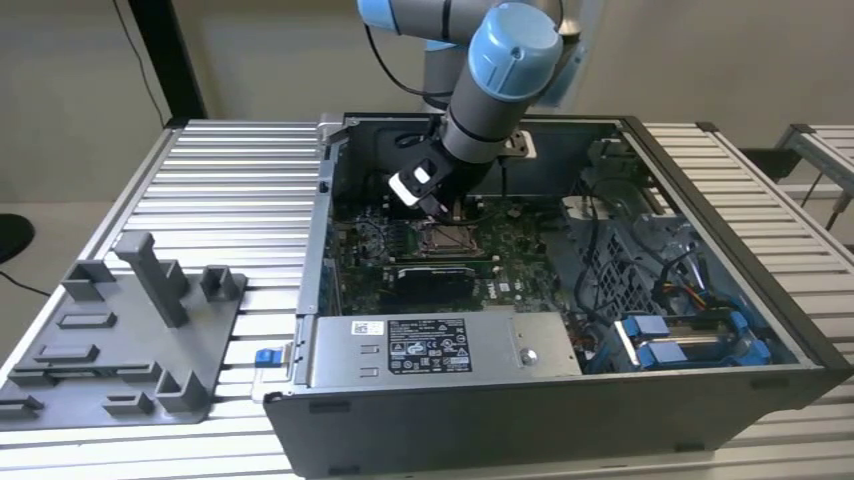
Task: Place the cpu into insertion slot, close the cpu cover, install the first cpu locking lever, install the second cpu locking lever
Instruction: 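Install the first cpu locking lever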
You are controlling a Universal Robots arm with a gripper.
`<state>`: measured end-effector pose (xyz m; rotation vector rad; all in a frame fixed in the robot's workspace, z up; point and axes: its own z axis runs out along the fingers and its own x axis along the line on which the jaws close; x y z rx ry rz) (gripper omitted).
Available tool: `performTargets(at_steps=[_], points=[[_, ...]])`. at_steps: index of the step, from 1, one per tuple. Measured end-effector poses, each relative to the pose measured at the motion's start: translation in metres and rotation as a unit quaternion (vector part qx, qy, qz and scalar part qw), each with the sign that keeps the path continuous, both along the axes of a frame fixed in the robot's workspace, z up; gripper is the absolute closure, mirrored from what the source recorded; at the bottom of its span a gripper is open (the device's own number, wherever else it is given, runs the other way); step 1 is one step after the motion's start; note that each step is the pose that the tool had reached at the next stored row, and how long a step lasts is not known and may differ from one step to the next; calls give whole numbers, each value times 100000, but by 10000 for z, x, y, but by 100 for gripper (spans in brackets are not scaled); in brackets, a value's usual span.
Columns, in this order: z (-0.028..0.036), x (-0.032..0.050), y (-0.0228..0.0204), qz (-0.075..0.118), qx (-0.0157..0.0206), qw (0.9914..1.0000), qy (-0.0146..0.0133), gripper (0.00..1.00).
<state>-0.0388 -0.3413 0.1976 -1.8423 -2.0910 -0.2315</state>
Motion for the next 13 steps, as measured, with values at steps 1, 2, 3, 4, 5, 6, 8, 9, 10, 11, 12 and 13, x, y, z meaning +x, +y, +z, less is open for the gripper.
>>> performTargets(at_steps=[1,2,3,4,5,6,8,9,10,11,12,13], points=[[-1,7,0,-1,-7,100000,0,100],[-2,13,0,-2,-13,100000,-1,100],[-4,19,0,-1,-17,100000,-2,100],[-4,25,0,-1,-28,100000,-2,100],[-6,31,0,-2,-38,100000,-2,100],[-6,38,0,0,-50,100000,0,100],[-9,51,0,-2,-65,100000,-2,100],[-10,59,0,-2,-68,100000,-4,100],[-10,67,0,-2,-80,100000,-3,100],[-11,74,0,-2,-90,100000,-5,100],[-12,82,0,-1,-98,100000,-5,100],[-12,89,0,-2,-112,100000,-3,100]])
